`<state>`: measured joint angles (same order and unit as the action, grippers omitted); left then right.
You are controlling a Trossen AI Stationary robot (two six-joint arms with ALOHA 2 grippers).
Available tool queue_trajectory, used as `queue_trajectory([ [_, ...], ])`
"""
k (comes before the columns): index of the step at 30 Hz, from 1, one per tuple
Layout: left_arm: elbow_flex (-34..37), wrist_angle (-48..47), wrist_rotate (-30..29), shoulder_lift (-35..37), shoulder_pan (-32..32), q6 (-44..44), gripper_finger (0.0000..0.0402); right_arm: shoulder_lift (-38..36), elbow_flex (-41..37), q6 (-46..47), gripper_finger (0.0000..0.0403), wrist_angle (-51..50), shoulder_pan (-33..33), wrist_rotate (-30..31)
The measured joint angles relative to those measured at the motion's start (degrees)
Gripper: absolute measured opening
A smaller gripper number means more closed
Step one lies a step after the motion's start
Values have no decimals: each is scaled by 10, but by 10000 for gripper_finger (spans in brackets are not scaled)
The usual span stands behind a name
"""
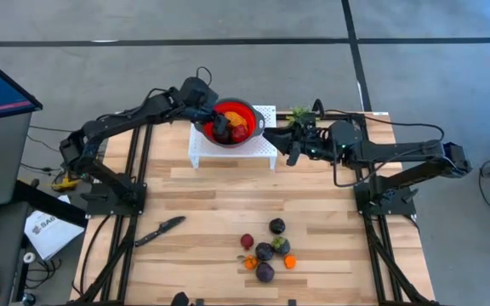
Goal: Pick & Place Fruit
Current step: Put the red pomegranate into the red strainer bowl on the shelf, then put the purple plum into the red strainer bowl on the shelf
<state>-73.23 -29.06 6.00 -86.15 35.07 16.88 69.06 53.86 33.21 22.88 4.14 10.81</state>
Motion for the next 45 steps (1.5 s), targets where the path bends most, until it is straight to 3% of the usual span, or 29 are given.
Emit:
queue_trajectory([
  [13,0,18,-16,14,8,-1,309,0,0,2,133,1,0,-2],
  [25,0,21,-12,168,-25,-82,288,0,0,2,133,-19,3,-23],
  [27,0,21,-12,193,-36,-92,285,-2,14,-2,135,-82,4,-37],
  [32,0,19,-16,229,-57,-94,278,0,127,-5,145,-403,-40,-44],
  [36,0,19,-17,237,-64,-93,273,46,181,52,175,-617,-82,-72],
  [41,0,16,-17,235,-64,-90,265,110,186,161,246,-750,-117,-154],
  [45,0,12,-17,229,-64,-90,260,175,186,214,299,-770,-128,-194],
])
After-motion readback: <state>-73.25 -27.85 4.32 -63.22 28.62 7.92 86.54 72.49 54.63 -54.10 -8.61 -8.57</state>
